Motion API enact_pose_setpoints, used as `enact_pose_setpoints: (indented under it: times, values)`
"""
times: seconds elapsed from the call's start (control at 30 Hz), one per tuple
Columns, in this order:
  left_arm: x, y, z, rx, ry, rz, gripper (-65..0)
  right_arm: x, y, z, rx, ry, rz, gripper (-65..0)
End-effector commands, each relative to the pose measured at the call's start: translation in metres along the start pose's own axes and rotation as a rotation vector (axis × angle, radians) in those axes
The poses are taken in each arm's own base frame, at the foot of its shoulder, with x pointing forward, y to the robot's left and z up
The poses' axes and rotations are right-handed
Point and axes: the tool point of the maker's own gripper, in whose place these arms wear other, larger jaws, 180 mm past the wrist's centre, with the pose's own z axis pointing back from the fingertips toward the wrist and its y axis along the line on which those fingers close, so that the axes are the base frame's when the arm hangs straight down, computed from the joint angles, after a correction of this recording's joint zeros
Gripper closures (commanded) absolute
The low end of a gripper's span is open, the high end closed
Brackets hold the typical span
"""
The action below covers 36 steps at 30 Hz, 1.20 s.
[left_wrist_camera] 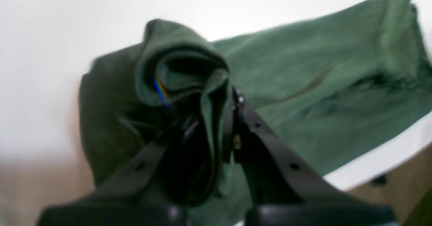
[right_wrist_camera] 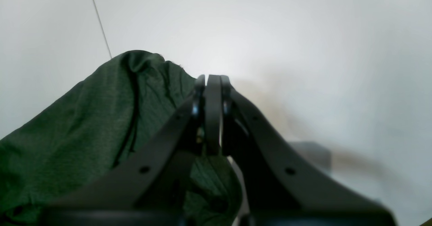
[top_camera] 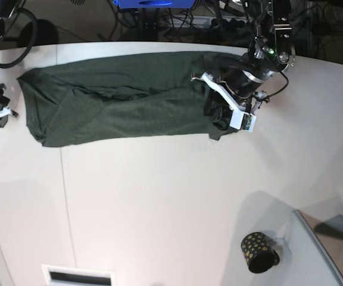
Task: Layout the t-shirt on the table in an organized manner, then fold the t-shirt properly
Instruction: 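Fold the shirt end with the left gripper toward the right gripper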
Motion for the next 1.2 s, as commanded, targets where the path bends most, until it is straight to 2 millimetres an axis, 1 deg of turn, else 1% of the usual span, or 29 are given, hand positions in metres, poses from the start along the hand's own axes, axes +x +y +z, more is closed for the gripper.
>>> enact_pose_setpoints:
  times: [0.0,0.13,0.27,0.3,0.33,0.43,0.63,0.73,0.83,0.9,1.07,1.13,1.17]
  values:
    - [0.013,-0.004,0.000,-0.001,-0.046,0.010,0.0,0.021,0.001,0.003,0.008,-0.058,0.014,0.0]
    - [0.012,-0.036,-0.014,-0.063,-0.031,0.003,0.0,0.021,0.001,0.003,0.008,-0.058,0.014,0.0]
    - [-0.004,-0.060,-0.025,-0.125,0.019,-0.001,0.0,0.021,0.000,0.003,0.007,-0.058,0.013,0.0]
    - [-0.003,-0.065,-0.027,-0.139,0.017,-0.009,0.0,0.021,0.000,0.003,0.006,-0.059,0.012,0.0]
    - [-0.003,-0.068,-0.028,-0.147,0.021,-0.012,0.0,0.021,-0.001,0.003,0.005,-0.060,0.011,0.0]
    - [-0.010,-0.070,-0.034,-0.125,0.043,0.019,0.0,0.021,-0.001,0.003,0.005,-0.060,0.011,0.0]
    - [-0.003,-0.086,-0.039,-0.149,0.036,0.002,0.0,0.021,-0.001,0.003,0.004,-0.061,0.010,0.0]
    - [0.004,-0.095,-0.044,-0.174,0.029,-0.017,0.0,0.021,-0.001,0.003,0.004,-0.061,0.010,0.0]
    - [0.002,-0.098,-0.052,-0.167,0.047,-0.014,0.0,0.021,-0.001,0.003,0.004,-0.061,0.010,0.0]
    - [-0.004,-0.104,-0.057,-0.182,0.067,-0.022,0.0,0.021,-0.001,0.003,0.004,-0.061,0.010,0.0]
    - [-0.008,-0.117,-0.065,-0.204,0.086,-0.010,0.0,0.021,-0.001,0.003,0.004,-0.061,0.010,0.0]
    - [-0.003,-0.121,-0.068,-0.213,0.081,-0.018,0.0,0.021,-0.001,0.003,0.004,-0.061,0.010,0.0]
    - [-0.005,-0.121,-0.069,-0.213,0.086,-0.018,0.0,0.021,-0.001,0.003,0.004,-0.061,0.010,0.0]
